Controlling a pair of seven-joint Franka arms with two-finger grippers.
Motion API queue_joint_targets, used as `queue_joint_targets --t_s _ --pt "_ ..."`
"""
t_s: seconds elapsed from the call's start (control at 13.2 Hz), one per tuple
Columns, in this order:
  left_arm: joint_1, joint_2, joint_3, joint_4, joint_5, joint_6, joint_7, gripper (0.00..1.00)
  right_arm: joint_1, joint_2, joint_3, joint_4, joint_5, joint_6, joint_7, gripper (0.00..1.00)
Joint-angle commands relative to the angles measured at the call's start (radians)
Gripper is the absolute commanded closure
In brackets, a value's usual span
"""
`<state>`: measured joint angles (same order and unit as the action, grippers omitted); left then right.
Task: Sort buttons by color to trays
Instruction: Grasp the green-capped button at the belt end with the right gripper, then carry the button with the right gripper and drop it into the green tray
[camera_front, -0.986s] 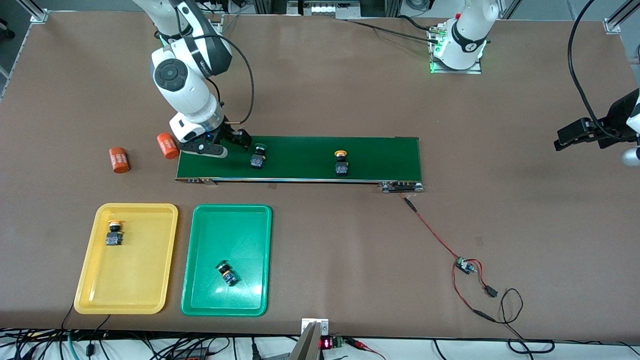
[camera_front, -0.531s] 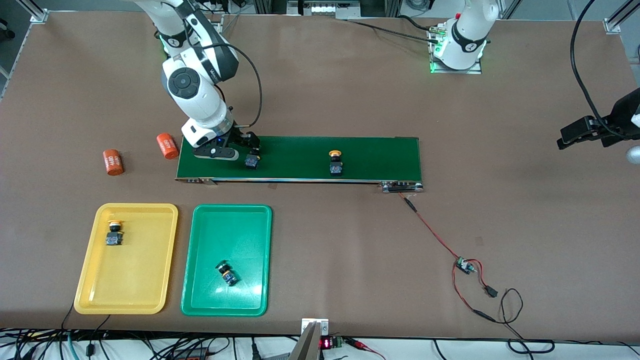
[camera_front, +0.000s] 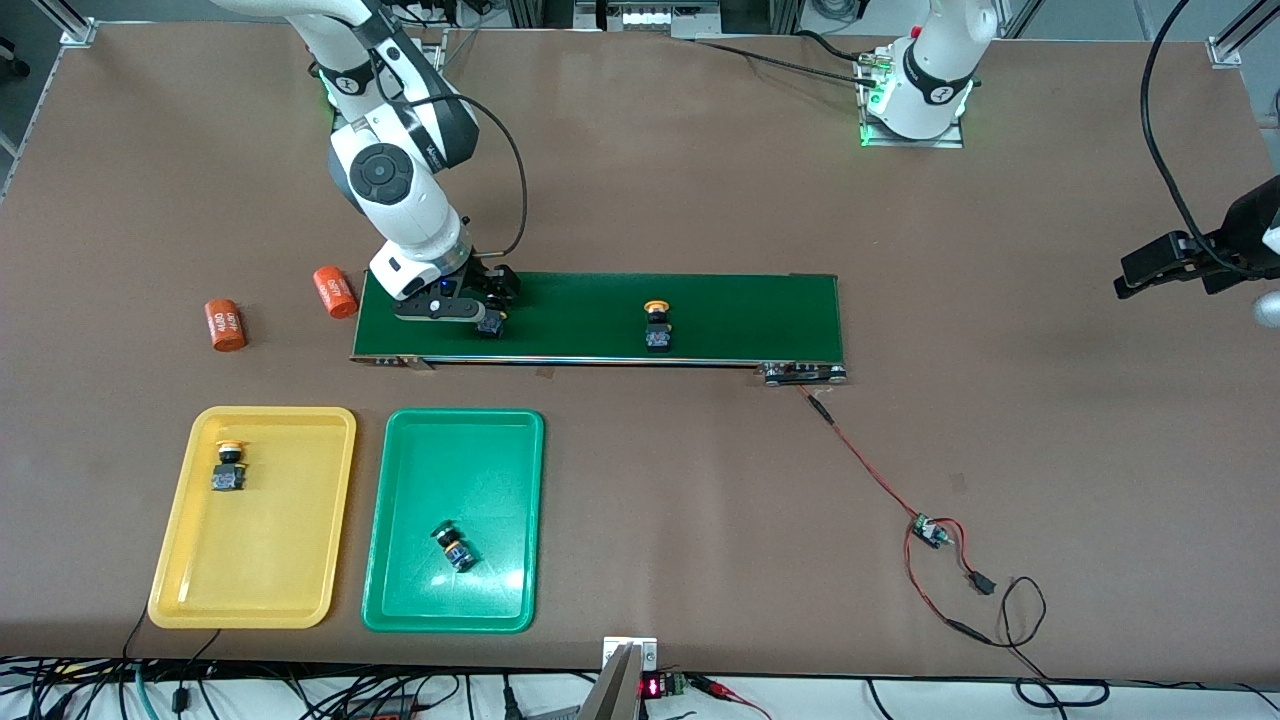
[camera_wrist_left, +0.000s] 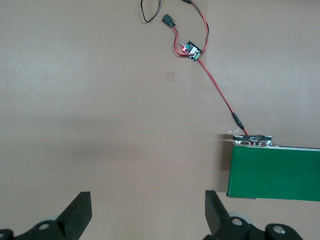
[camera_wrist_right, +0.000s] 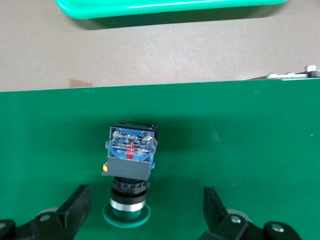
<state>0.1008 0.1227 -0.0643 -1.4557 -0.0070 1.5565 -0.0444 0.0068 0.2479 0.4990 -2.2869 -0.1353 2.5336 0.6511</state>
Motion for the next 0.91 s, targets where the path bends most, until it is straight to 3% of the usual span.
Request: queue_joint_targets --t_s 0.0,0.3,0.38,0.53,0.68,0.83 --pt "0.008 -0.021 -0.005 -0.012 0.002 0.000 0.026 0.00 0.002 0.027 -0.005 0.010 -0.026 0.002 0.015 0.00" --pt "0.007 -0.021 -0.005 -0.011 0.002 0.000 0.024 0.00 -0.001 0.050 -0.023 0.010 -0.055 0.002 0.016 0.00" --pt "0.007 -0.021 -0.005 -0.011 0.002 0.000 0.024 0.00 -0.001 0.053 -0.040 0.010 -0.084 0.004 0.015 0.05" --pt "0.008 -0.020 -0.005 -0.011 0.002 0.002 0.024 0.00 -0.001 0.056 -0.048 0.010 -0.107 0.004 0.010 0.26" --pt "0.008 -0.020 -0.005 -0.011 0.002 0.008 0.024 0.00 -0.002 0.056 -0.048 0.012 -0.107 0.004 0.010 0.62" --pt "0.008 -0.020 -0.005 -0.011 0.002 0.008 0.024 0.00 -0.005 0.056 -0.048 0.012 -0.107 0.004 0.013 0.83"
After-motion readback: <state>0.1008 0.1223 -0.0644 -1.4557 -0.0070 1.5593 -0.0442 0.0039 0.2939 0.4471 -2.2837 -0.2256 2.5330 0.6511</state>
